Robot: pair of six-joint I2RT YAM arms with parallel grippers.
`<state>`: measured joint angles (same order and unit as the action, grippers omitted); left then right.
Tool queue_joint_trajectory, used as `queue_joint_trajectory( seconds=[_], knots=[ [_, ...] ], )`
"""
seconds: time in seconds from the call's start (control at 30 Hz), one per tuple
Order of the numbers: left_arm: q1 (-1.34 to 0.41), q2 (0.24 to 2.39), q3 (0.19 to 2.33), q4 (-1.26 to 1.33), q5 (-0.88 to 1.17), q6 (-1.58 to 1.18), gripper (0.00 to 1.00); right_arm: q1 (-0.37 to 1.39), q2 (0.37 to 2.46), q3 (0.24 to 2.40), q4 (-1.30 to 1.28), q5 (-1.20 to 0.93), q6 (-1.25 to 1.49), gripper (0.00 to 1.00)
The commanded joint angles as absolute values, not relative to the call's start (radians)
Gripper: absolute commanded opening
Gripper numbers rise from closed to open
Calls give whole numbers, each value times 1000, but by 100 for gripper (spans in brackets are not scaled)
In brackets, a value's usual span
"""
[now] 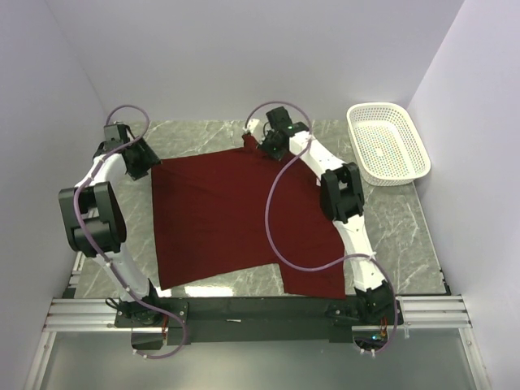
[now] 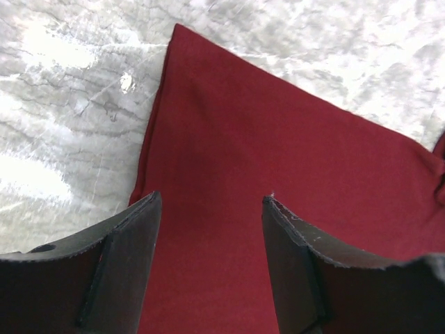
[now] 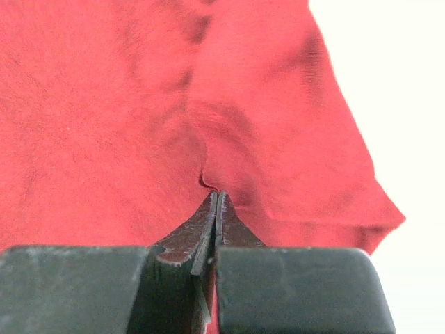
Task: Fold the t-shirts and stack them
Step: Flatten the tshirt out
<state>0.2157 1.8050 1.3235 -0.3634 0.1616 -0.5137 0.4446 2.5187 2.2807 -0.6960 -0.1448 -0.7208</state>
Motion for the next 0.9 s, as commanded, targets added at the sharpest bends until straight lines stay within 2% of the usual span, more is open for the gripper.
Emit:
queue_joint_trajectory(
  seconds=[0.0, 0.4, 0.67, 0.73, 0.87],
  knots=[
    [219, 1844, 1385, -345, 176, -514, 65, 397, 2375, 2325, -635, -232, -626, 0],
    [230, 2014, 1517, -364, 109, -511, 61, 365, 2324, 2313, -601, -316, -517, 0],
    [244, 2126, 1684, -409, 87, -482, 50, 359, 2316, 2310, -615, -328, -517, 0],
    [244, 2177, 1747, -439, 113, -479, 44, 360, 2310, 2304, -615, -330, -515, 0],
    [244, 2233, 1801, -465, 135, -482, 40, 357, 2304, 2296, -611, -328, -515, 0]
  ],
)
